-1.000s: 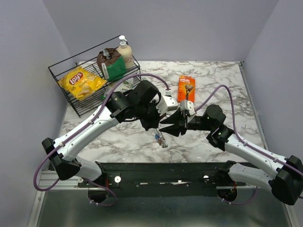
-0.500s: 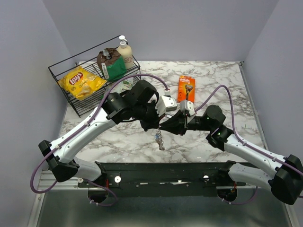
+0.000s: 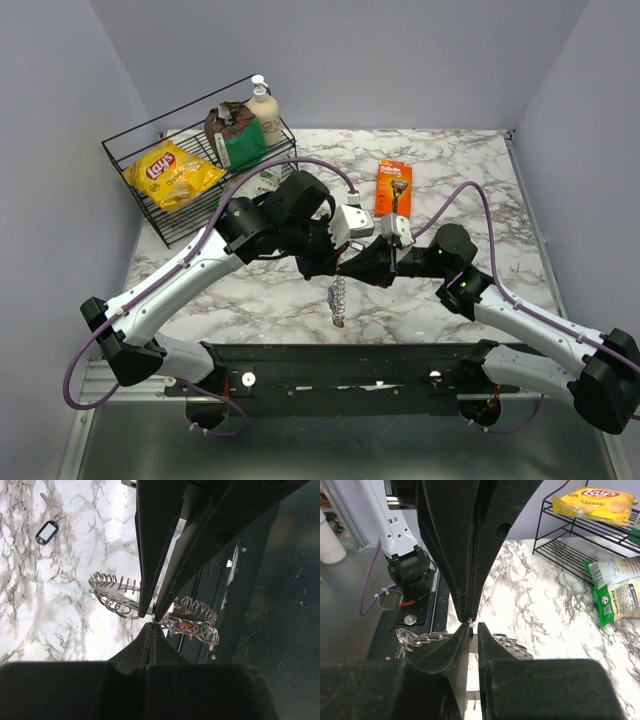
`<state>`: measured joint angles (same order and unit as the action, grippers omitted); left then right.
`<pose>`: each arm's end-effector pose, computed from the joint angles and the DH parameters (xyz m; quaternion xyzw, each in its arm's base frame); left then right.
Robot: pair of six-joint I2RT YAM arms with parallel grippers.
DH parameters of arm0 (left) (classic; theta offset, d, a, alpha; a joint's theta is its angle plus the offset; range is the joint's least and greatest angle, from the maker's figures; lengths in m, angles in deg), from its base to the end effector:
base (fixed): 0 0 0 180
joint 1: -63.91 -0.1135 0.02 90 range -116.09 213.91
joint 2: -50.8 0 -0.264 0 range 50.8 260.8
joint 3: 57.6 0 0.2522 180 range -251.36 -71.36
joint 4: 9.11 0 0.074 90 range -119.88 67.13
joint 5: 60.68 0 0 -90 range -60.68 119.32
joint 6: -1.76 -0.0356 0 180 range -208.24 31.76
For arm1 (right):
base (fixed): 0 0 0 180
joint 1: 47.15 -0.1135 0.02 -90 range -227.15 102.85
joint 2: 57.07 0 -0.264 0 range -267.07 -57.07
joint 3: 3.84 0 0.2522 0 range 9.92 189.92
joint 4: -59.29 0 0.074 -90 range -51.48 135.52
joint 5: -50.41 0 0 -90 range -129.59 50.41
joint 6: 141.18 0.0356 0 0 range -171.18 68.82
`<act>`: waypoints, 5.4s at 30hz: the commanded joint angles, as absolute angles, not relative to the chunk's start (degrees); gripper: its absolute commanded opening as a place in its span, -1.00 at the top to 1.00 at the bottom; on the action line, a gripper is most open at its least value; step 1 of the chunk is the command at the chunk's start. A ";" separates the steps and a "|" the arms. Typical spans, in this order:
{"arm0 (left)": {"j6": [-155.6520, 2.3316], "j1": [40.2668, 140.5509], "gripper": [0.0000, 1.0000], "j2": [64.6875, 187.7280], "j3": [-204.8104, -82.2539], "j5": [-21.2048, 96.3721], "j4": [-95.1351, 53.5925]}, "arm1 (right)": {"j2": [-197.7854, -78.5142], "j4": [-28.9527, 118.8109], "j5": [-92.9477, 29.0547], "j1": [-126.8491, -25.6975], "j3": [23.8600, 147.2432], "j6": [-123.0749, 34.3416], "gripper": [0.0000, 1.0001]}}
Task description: Put the keys on the keyring
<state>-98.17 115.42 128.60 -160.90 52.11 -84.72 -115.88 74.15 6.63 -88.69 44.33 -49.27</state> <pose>0.1512 -0.2124 0.3982 0.5287 0.7578 -0.2923 0.2467 0.1547 0.1714 0.3000 -0.4827 0.4914 0.4976 0.5271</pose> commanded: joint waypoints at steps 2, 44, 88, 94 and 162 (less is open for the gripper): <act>-98.79 115.76 1.00 127.35 -161.01 54.98 -83.34 | -115.60 73.91 5.85 -88.89 44.72 -49.60 0.87; -97.74 115.76 1.00 125.60 -156.54 55.07 -78.69 | -114.29 72.24 1.81 -88.81 46.57 -46.09 0.99; -62.05 100.38 -0.07 111.44 -129.46 88.21 -5.12 | -110.16 141.59 -14.63 -88.72 27.93 -26.83 0.99; -62.58 100.47 -0.02 112.41 -127.53 86.98 -4.60 | -109.89 141.59 -13.93 -88.81 29.25 -27.10 0.99; -66.27 105.92 0.86 118.04 -129.11 83.37 -6.97 | -107.43 141.59 -13.75 -88.72 28.37 -26.66 0.99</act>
